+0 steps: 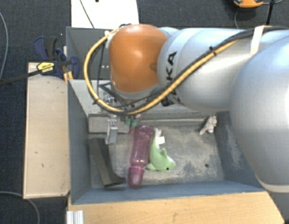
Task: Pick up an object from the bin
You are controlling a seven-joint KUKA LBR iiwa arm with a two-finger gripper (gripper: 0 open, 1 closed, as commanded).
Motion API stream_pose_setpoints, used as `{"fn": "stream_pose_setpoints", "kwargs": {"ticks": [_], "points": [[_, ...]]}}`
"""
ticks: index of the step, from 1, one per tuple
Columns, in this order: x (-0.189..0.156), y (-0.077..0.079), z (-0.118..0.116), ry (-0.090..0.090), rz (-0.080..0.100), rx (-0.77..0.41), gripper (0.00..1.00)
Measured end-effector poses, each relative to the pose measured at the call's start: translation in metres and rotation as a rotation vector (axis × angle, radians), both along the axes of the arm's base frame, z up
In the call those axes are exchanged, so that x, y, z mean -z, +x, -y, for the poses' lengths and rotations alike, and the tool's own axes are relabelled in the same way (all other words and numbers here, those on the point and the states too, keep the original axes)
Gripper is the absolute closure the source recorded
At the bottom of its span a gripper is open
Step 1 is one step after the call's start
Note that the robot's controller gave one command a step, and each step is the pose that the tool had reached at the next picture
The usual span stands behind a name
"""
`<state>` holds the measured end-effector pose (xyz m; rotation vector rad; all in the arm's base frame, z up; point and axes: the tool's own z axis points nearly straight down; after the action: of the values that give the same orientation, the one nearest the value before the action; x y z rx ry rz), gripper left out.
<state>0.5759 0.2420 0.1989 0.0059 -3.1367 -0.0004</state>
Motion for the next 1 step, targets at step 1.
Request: {"fn": "stream_pose_setpoints", "kwargs": {"ticks": [1], "points": [[-0.0050,0.0019,0.0012,0.002,0.008,0.005,0.00]]}}
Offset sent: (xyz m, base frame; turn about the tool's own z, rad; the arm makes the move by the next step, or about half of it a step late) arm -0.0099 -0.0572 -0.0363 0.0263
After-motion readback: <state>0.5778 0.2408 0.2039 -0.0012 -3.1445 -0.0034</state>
